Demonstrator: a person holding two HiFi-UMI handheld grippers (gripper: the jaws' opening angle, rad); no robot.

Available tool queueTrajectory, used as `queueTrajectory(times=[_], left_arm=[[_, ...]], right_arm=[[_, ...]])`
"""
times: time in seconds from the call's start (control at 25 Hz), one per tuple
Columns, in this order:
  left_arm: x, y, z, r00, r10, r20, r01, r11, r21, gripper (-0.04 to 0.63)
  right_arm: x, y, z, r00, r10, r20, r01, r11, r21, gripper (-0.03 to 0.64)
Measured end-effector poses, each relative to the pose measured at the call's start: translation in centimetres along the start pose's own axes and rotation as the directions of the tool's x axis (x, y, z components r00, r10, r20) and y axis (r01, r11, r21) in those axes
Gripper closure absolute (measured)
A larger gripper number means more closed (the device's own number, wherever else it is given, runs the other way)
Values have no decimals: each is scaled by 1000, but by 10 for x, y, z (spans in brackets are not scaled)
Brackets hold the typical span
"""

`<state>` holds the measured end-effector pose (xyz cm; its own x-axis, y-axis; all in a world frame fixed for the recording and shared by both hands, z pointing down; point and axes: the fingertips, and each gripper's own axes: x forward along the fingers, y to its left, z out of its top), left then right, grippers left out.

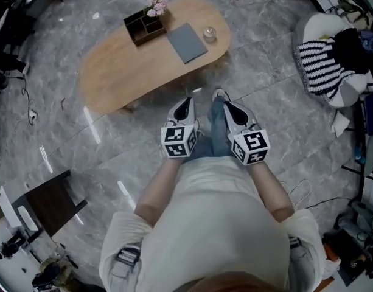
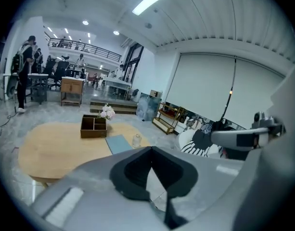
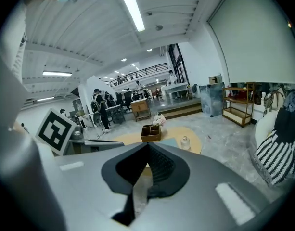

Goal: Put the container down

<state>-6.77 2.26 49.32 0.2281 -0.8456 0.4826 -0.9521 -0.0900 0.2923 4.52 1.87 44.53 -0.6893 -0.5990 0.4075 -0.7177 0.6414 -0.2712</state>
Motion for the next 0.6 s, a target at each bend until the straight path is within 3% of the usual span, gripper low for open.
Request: queueTrajectory(times=[0.6], left_arm=[[-88,-29,56,997,-56,43,57,998,-15,595]], right_arm=[[-44,48,55,994,76,76,-70,994,-81,618]])
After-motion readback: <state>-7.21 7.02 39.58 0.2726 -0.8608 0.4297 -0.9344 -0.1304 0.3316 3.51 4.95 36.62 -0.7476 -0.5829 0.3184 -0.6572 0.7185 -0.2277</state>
